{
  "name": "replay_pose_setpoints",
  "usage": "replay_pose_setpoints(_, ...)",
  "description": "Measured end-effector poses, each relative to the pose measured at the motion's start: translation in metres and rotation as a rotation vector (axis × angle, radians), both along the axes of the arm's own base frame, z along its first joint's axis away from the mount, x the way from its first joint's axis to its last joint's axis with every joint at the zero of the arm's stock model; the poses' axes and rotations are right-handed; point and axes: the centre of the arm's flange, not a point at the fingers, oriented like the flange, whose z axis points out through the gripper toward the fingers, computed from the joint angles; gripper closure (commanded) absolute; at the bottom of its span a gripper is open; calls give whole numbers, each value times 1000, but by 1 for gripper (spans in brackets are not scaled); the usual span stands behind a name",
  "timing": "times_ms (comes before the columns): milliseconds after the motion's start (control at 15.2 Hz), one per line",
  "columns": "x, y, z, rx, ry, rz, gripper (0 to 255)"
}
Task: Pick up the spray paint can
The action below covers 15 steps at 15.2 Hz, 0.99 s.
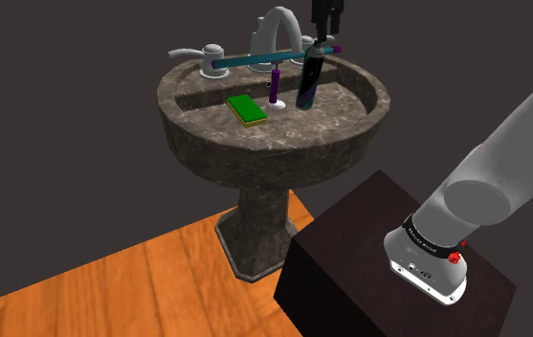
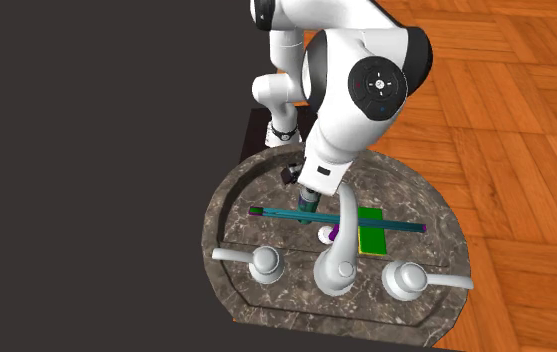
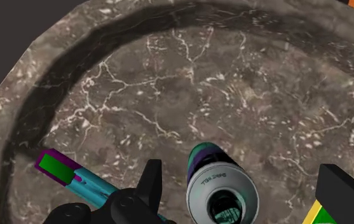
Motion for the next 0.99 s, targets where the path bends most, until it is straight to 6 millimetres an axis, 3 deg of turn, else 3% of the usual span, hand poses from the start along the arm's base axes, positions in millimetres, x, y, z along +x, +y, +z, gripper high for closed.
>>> replay_pose_setpoints(198,16,1,-18,7,35,7,0)
replay_pose_setpoints(528,18,0,-42,9,39,8,0)
replay_pose_setpoints(594,19,0,-44,9,39,8,255)
replay_pose_setpoints(990,19,1,-45,8,36,8,255)
